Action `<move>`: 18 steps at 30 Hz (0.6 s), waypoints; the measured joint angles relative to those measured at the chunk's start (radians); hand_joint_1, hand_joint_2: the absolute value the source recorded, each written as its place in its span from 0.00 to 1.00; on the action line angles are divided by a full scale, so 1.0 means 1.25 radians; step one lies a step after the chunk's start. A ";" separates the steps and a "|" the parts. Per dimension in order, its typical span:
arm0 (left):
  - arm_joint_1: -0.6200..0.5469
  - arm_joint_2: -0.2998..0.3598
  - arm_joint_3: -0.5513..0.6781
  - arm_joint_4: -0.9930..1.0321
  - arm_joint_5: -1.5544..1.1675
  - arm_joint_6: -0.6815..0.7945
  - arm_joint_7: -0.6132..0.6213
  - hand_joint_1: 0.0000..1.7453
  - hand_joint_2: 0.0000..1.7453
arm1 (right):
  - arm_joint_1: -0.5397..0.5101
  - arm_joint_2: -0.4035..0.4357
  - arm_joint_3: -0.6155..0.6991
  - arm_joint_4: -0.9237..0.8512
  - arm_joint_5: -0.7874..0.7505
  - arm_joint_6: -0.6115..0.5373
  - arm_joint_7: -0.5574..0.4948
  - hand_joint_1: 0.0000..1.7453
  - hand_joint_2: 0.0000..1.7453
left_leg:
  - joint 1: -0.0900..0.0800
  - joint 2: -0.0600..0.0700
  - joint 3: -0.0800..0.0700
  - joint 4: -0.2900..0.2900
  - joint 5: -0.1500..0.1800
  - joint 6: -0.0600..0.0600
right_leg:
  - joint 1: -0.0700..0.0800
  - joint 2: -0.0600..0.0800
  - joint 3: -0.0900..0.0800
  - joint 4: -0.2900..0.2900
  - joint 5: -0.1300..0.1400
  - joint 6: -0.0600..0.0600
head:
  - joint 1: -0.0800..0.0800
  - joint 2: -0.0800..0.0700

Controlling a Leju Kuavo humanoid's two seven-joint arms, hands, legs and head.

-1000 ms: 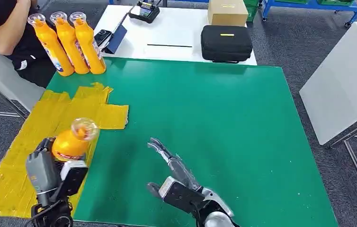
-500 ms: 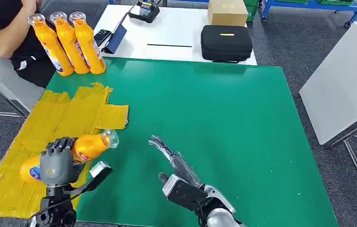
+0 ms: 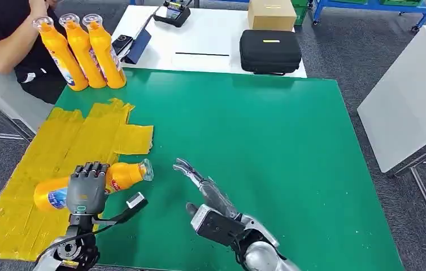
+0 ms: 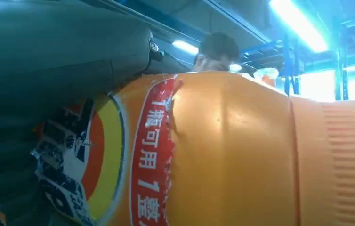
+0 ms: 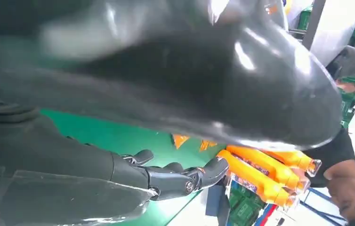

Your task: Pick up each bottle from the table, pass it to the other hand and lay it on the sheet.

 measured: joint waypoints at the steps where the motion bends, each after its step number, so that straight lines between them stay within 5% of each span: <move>1: 0.000 0.001 -0.001 0.002 0.000 0.000 0.000 1.00 1.00 | -0.001 0.000 0.000 0.000 0.000 0.000 0.000 0.00 0.00 | 0.000 0.000 0.000 0.000 0.000 0.000 | 0.000 0.000 0.000 0.000 0.000 0.000 | 0.000 0.000; 4: -0.023 0.010 -0.024 0.026 0.000 0.000 0.052 1.00 1.00 | -0.002 0.000 0.000 0.002 0.000 0.004 -0.002 0.00 0.00 | 0.000 -0.001 0.000 0.000 0.000 0.000 | 0.000 -0.001 -0.001 0.000 0.000 0.000 | 0.000 0.000; 5: -0.045 0.020 -0.048 0.054 0.000 0.000 0.095 0.77 1.00 | -0.004 0.000 0.001 0.002 0.000 0.007 -0.004 0.00 0.00 | 0.000 -0.002 0.000 0.000 0.000 0.000 | 0.000 -0.001 0.000 0.000 0.000 0.000 | 0.000 0.000; 6: -0.072 0.027 -0.076 0.084 0.000 0.000 0.138 0.00 0.00 | -0.007 0.000 0.003 0.002 0.000 0.010 -0.005 0.00 0.00 | 0.000 -0.002 0.000 0.000 0.001 0.000 | 0.000 -0.001 0.000 0.000 0.000 0.000 | 0.000 0.000; 18: -0.246 0.069 -0.308 0.312 0.000 0.000 0.383 0.00 0.00 | -0.021 0.012 0.011 0.006 0.007 0.035 0.001 0.00 0.00 | 0.000 -0.002 0.000 0.000 0.002 -0.001 | 0.000 -0.001 0.000 0.000 0.001 0.000 | 0.000 0.000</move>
